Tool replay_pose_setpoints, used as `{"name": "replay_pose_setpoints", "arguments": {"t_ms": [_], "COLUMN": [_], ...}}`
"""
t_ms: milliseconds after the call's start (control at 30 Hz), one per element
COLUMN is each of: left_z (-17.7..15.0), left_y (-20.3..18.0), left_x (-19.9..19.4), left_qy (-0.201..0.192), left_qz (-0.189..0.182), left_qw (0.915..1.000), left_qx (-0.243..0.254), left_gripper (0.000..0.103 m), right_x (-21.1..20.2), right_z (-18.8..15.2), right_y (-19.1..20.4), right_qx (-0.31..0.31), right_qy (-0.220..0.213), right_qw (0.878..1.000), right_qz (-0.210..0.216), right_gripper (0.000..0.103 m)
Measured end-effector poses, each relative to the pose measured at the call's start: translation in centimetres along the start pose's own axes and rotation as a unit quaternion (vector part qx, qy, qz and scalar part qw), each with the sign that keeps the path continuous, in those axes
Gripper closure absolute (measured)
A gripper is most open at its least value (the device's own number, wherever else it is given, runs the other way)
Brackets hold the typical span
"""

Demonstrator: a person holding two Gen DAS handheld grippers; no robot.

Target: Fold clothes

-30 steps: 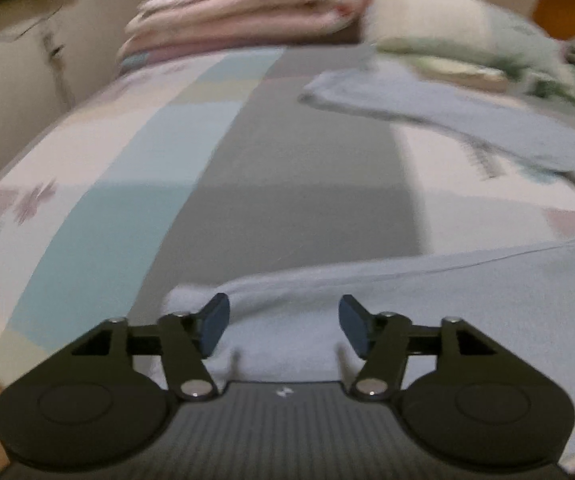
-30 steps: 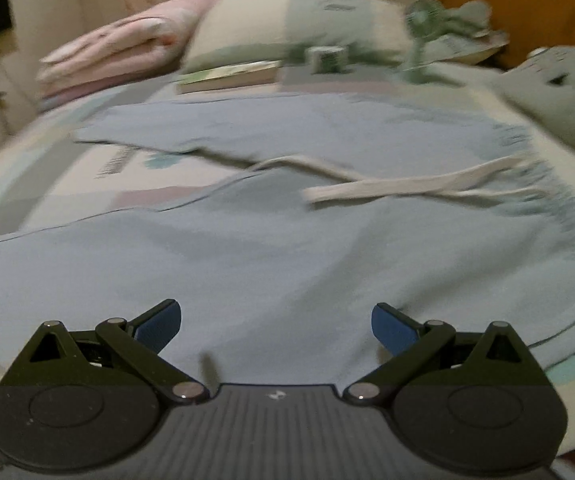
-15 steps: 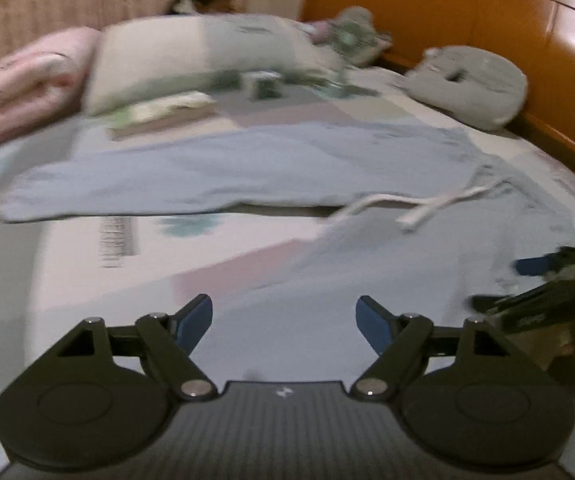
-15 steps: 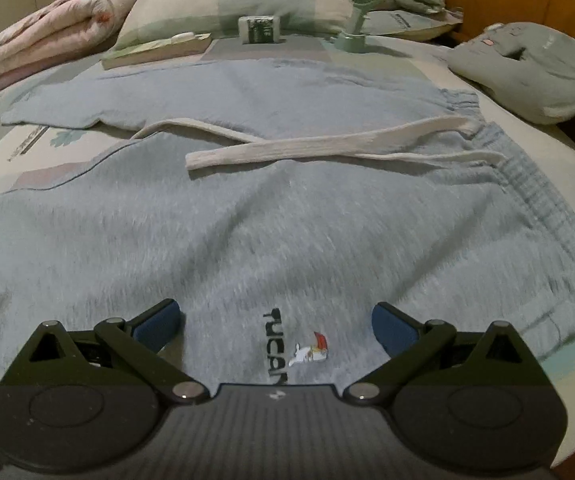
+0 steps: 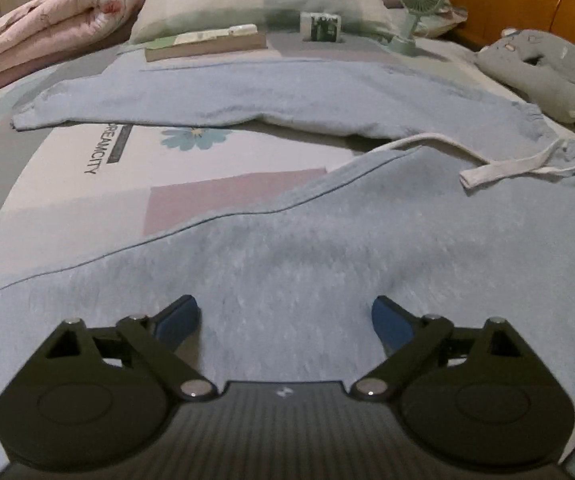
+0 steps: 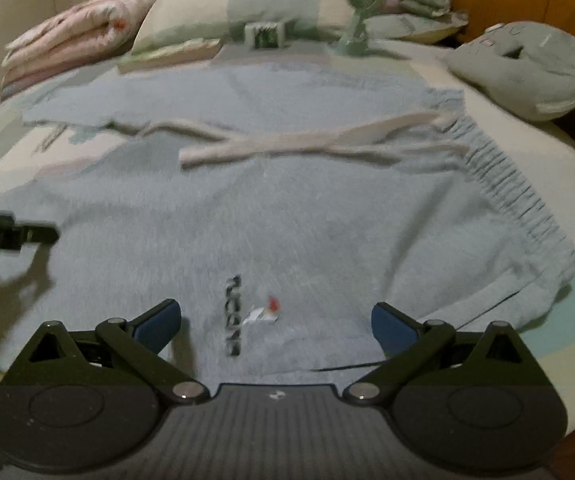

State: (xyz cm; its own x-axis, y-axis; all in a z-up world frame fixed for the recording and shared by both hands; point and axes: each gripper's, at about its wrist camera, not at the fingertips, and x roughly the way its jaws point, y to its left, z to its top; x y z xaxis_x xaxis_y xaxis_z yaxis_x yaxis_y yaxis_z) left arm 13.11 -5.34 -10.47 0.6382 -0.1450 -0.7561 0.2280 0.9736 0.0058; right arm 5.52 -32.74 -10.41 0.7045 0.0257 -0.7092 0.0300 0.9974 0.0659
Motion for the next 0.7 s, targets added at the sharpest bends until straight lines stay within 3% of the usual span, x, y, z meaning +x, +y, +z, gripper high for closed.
{"name": "replay_pose_setpoints", "arguments": {"t_ms": [67, 133, 200, 333, 467, 567, 700], "left_z": [-0.2, -0.1, -0.1, -0.3, -0.7, -0.8, -1.0], "left_y": [-0.3, -0.7, -1.0, 0.1, 1.6, 1.7, 1.8], "left_x": [-0.8, -1.6, -2.1, -1.2, -0.7, -0.5, -0.4], "left_qy": [-0.006, -0.013, -0.016, -0.004, 0.002, -0.002, -0.008], "left_qz": [0.006, 0.003, -0.001, 0.002, -0.023, -0.026, -0.031], "left_qw": [0.9999, 0.9995, 0.9984, 0.999, 0.9997, 0.9996, 0.9994], "left_qx": [0.009, 0.028, 0.054, 0.046, 0.008, 0.013, 0.015], "left_gripper": [0.01, 0.01, 0.01, 0.01, 0.008, 0.007, 0.006], "right_x": [-0.5, -0.2, 0.9, 4.6, 10.2, 13.7, 14.4], "right_z": [1.6, 4.0, 6.7, 12.3, 16.0, 16.2, 15.1], "right_y": [-0.7, -1.3, -1.6, -1.0, 0.8, 1.6, 2.4], "right_qx": [0.018, 0.041, 0.055, 0.054, 0.067, 0.087, 0.094], "right_qy": [-0.027, -0.037, -0.036, -0.021, 0.046, 0.105, 0.131], "right_qw": [0.999, 0.996, 0.99, 0.975, 0.965, 0.956, 0.952], "right_qz": [0.016, 0.07, 0.129, 0.213, 0.247, 0.26, 0.259], "right_gripper": [0.0, 0.0, 0.0, 0.0, 0.0, 0.0, 0.0]}}
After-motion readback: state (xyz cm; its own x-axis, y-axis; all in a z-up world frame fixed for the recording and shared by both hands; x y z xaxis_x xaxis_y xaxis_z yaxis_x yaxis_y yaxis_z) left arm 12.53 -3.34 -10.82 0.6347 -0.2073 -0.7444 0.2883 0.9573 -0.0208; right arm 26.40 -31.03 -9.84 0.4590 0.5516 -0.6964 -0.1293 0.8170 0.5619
